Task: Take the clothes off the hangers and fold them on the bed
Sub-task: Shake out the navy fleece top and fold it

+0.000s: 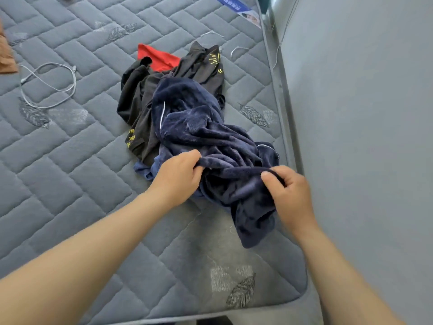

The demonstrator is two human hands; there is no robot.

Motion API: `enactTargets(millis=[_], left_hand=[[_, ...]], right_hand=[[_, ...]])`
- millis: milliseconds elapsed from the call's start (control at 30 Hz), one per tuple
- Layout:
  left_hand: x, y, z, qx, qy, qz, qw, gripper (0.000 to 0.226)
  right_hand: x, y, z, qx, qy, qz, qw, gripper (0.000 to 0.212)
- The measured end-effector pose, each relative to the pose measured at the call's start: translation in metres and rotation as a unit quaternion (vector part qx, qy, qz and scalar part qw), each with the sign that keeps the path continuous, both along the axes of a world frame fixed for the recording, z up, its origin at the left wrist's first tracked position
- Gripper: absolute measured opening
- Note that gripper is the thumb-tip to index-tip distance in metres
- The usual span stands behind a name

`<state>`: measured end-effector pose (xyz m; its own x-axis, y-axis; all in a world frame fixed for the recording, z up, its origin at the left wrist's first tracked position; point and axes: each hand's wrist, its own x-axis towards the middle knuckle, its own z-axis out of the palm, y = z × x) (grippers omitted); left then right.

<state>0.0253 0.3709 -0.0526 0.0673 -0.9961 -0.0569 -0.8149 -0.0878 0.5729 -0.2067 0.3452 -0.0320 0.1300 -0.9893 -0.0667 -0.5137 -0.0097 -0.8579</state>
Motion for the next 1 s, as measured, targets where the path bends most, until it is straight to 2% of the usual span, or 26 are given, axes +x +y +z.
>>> enactTargets(millis=[333,467,600,700,833,1000], left_hand=[[0.038,0.02,0.171,-0.104,0.002,-0.009,0.995,0.021],[0.048,0.034,0.22,-0.11,0.006,0.015,0.994,0.031],[0.049,0.041,0.275,-0.102,0.062,0.025,0.993,0.034],[0.05,0.039,0.313,-0.098,0.113,0.044,0.988,0.035],[0.048,0.036,0.348,-0.097,0.141,0.054,0.984,0.037],[0.048,0.035,0.367,-0.103,0.193,0.104,0.97,0.037]], right_hand=[[0.013,-0.017,0.16,-0.079,0.006,-0.018,0.997,0.035],[0.022,-0.023,0.198,-0.084,0.067,-0.007,0.994,0.034],[0.039,-0.024,0.225,-0.072,0.118,0.02,0.99,0.033],[0.049,-0.018,0.243,-0.049,0.103,0.027,0.993,0.016],[0.058,-0.002,0.267,-0.062,0.06,0.041,0.995,0.028],[0.062,0.015,0.284,-0.064,0.009,0.075,0.995,0.02]])
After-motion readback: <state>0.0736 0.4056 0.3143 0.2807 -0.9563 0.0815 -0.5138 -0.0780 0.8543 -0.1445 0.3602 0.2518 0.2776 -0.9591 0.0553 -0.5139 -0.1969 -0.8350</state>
